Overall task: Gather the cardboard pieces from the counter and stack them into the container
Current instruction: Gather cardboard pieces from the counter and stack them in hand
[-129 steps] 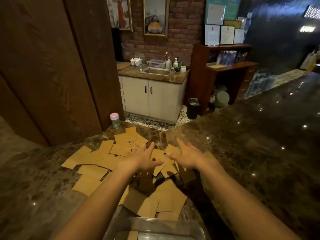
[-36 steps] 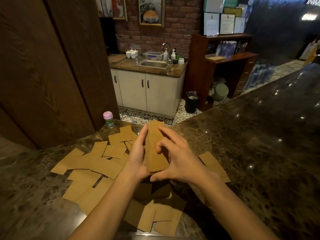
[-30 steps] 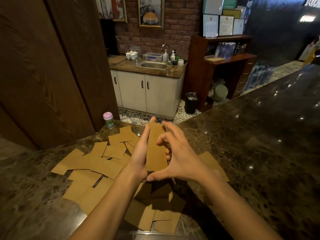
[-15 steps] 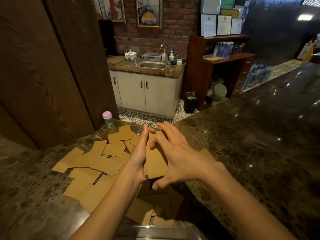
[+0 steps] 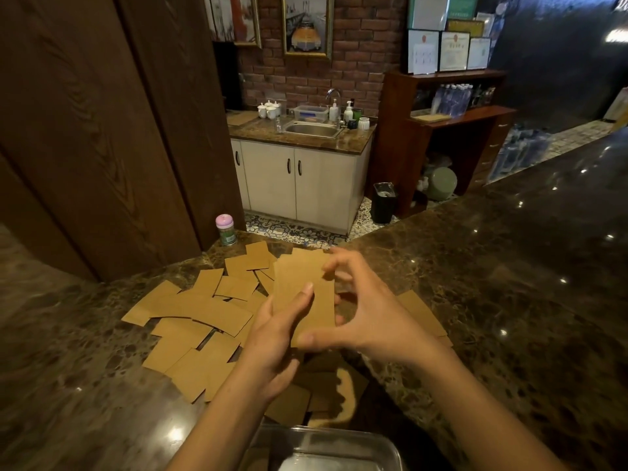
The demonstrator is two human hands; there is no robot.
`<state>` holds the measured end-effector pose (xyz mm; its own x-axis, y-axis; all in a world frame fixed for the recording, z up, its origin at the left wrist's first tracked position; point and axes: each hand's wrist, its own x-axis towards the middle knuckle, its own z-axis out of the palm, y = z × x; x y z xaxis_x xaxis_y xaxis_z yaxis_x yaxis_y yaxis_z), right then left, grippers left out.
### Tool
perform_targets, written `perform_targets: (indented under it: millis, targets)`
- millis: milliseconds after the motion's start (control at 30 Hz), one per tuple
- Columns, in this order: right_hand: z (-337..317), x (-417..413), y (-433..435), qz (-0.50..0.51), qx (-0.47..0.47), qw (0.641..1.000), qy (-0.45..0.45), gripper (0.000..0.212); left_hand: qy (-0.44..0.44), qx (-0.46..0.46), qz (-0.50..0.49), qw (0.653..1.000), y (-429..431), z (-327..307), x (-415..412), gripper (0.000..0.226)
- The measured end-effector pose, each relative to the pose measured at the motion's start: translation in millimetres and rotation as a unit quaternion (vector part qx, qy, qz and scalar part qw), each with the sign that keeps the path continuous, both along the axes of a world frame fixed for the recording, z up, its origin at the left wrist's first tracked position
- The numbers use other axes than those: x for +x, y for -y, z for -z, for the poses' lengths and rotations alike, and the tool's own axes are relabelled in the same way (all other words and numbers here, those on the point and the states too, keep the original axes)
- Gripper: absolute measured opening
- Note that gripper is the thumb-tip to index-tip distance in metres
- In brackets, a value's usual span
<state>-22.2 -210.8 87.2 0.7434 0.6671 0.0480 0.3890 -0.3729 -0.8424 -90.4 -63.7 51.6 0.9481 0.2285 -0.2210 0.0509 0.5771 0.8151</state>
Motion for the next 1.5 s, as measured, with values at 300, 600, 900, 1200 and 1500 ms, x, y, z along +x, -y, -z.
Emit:
perform_targets:
  millis: [300,600,900,1200,1500]
  targets:
    - [11.3,-4.9,4.6,0.065,0.14,0.98,-0.128,0.033,0.006,0.018,-0.028,0.999,2.9,2.2,-26.6,0.052]
    - [8.0,-20.5,9.9,0.18,0.053,0.98,0.073,0.01,0.021,0.216,-0.09,0.972,7.9,7.5,-26.2,0.024]
    - [11.9,-35.6,-6.1,0.193,0.042,0.967,0.163,0.016,0.011,0.154,-0.045,0.987,16.8,-5.6,-23.5,0.033]
    - [5.6,-33.6,4.1,0.099,0.232,0.949,-0.187,0.03,0.025,0.039,-0.008,0.999,12.1,-14.5,-34.3,0.048]
    - [8.0,-35.0,15.9,0.185,0.327,0.917,-0.138,0.021,0.028,0.02,-0.042,0.999,5.9,-16.1,-36.6,0.039]
